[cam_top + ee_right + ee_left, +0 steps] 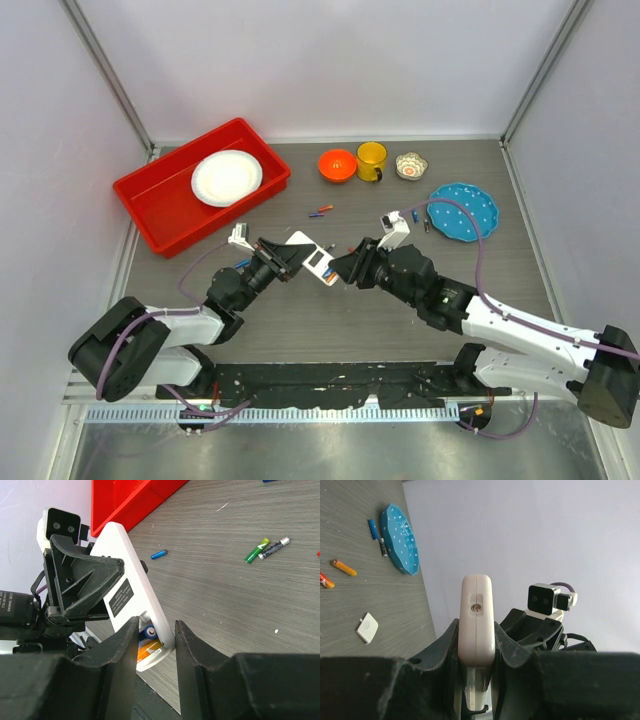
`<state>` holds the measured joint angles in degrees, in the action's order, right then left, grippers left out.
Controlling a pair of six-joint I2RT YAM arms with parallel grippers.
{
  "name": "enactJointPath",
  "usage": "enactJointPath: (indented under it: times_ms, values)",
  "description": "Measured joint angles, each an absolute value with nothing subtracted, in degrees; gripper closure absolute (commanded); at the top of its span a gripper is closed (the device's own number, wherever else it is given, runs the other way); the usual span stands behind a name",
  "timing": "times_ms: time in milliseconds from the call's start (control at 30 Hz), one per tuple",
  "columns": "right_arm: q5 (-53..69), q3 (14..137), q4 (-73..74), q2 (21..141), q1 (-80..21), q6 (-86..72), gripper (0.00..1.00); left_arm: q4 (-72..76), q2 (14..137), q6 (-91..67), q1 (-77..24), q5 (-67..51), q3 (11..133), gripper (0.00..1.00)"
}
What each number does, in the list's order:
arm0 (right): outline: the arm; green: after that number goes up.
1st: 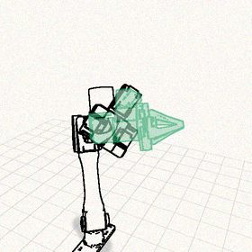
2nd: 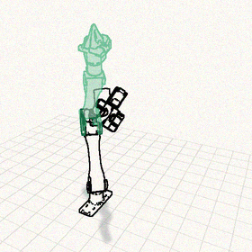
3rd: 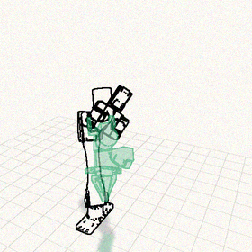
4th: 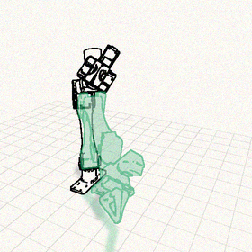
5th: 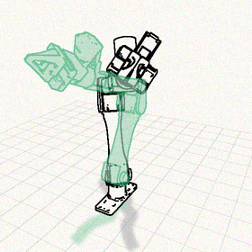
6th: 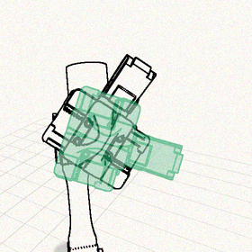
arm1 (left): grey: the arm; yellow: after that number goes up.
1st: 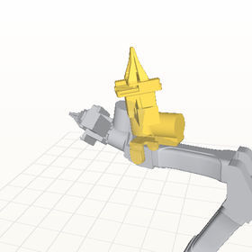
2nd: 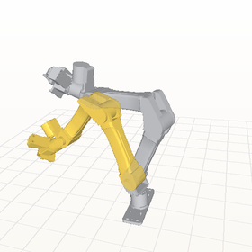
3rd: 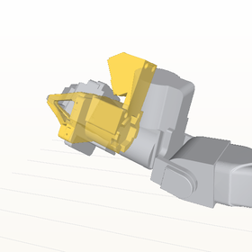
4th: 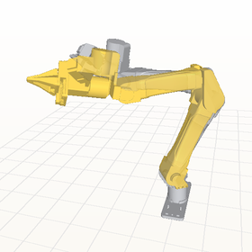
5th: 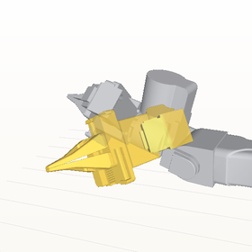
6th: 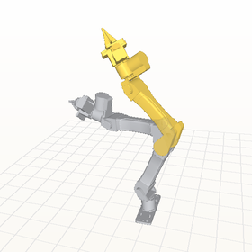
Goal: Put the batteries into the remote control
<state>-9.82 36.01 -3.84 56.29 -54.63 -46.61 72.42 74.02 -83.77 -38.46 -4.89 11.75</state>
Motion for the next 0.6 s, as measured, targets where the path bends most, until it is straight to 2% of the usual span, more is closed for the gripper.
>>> enactJointPath:
  times_ms: [200,467,600]
  values:
    - [-10.0,37.3,-2.1,56.4,-54.6,-44.9,0.99,72.7,74.1,-84.1,-38.5,-4.5,11.8,1.00]
    - [-10.0,37.4,-0.8,56.1,-54.6,-45.9,0.56,73.2,75.1,-84.6,-38.5,-4.6,11.8,1.00]
    - [-9.3,37.4,-0.1,55.5,-54.9,-46.5,0.48,73.7,75.3,-84.6,-38.6,-4.6,11.8,1.00]
